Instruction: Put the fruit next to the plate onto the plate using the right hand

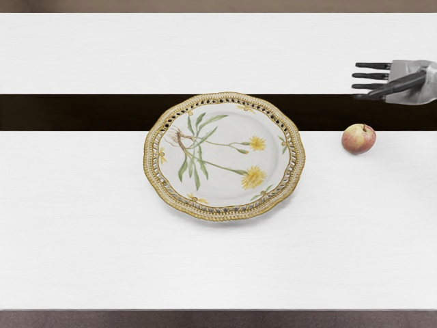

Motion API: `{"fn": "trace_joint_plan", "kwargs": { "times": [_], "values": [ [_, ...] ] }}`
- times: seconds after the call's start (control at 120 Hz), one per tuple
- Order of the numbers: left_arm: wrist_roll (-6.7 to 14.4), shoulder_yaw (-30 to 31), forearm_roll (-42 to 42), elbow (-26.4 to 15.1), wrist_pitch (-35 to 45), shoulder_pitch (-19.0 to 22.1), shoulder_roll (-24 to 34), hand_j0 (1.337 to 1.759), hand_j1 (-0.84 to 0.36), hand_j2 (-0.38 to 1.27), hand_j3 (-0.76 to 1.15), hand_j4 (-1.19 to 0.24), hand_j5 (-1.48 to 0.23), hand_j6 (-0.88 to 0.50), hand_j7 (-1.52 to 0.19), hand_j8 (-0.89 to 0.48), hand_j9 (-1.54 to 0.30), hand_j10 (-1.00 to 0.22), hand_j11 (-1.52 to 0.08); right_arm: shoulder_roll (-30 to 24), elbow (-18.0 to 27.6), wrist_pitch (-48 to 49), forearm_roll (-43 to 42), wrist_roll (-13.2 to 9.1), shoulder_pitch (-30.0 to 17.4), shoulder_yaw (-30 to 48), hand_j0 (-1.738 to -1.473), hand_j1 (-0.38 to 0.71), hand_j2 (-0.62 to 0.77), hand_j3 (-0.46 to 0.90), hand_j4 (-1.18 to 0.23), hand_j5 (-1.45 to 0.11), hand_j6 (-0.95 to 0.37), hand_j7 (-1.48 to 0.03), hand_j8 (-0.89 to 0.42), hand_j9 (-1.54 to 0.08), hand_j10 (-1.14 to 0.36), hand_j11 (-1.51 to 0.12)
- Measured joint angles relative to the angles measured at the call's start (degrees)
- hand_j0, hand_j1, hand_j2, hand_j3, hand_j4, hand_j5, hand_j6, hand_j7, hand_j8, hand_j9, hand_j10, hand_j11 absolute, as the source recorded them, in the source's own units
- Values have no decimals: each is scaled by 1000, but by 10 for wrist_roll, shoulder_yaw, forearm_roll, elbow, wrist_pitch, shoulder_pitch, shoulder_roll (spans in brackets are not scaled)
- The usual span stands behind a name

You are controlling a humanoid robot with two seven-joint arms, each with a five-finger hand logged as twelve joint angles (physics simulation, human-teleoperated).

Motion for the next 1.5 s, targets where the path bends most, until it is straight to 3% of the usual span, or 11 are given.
{"fn": "trace_joint_plan", "kwargs": {
  "times": [0.242, 0.292, 0.367, 0.45, 0.55, 0.633, 0.8, 0.975, 1.075, 1.267, 1.5],
  "values": [
    [0, 0, 0, 0, 0, 0, 0, 1658, 327, 4, 0, -19, -25, -19, -25, -19, -25, -19, -24, 19, 22, 0, -50, 0, 27, -17, -1658, -349, 0, 0, 0, 1, 5, 0, 4, 0, 3, 0],
    [0, 0, 0, 0, 0, 0, 0, 1658, 327, 4, 0, -19, -25, -19, -25, -19, -25, -19, -24, 24, 83, 0, -96, 0, 48, -34, -1658, -349, 0, 0, 0, 1, 5, 0, 4, 0, 3, 0],
    [0, 0, 0, 0, 0, 0, 0, 1658, 327, 4, 0, -19, -25, -20, -25, -20, -25, -19, -24, 14, 233, 0, -179, 0, 83, -64, -1658, -349, 0, 0, -1, 0, 3, 0, 3, 0, 2, 0],
    [0, 0, 0, 0, 0, 0, 0, 1658, 327, 4, 0, -19, -25, -20, -25, -20, -25, -19, -25, -12, 364, -35, -225, 0, 157, -153, -1658, -349, 0, 0, -1, 0, 1, 0, 1, 0, 1, 0],
    [0, 0, 0, 0, 0, 0, 0, 1658, 327, 4, 0, -19, -25, -20, -25, -20, -25, -19, -25, -26, 460, -160, -248, 0, 249, -280, -1658, -349, 0, 0, -1, 0, 0, 0, 0, 0, 0, 0],
    [0, 0, 0, 0, 0, 0, 0, 1658, 327, 4, 0, -19, -25, -20, -25, -20, -25, -19, -25, -19, 505, -249, -256, 0, 320, -366, -1658, -349, 0, 0, -1, 0, -1, 0, -1, 0, 0, 0],
    [0, 0, 0, 0, 0, 0, 0, 1658, 327, 4, 0, -19, -25, -20, -25, -19, -25, -19, -25, 18, 544, -416, -269, 0, 397, -495, -1658, -349, 0, 0, -2, 0, -2, 0, -1, 0, -1, 0],
    [0, 0, 0, 0, 0, 0, 0, 1658, 327, 4, 0, -19, -25, -20, -25, -19, -25, -19, -25, 63, 558, -558, -299, 0, 412, -604, -1658, -349, 0, 0, -1, 0, -2, 0, -2, 0, -1, 0],
    [0, 0, 0, 0, 0, 0, 0, 1658, 327, 4, 0, -19, -25, -20, -25, -20, -25, -19, -25, 71, 596, -628, -303, 0, 418, -660, -1658, -349, 0, 0, -1, 0, -2, 0, -1, 0, -1, 0],
    [0, 0, 0, 0, 0, 0, 0, 1658, 327, 4, 0, -19, -25, -19, -25, -19, -25, -19, -25, 81, 603, -689, -317, 0, 384, -726, -1658, -293, -9, 0, -48, -61, -49, -61, -48, -61, -48, -61],
    [0, 0, 0, 0, 0, 0, 0, 1658, 327, 4, 0, -19, -25, -19, -25, -19, -25, -19, -25, 98, 535, -699, -352, 0, 325, -728, -1658, -331, -2, 0, -17, -21, -17, -20, -17, -21, -16, -21]
  ]
}}
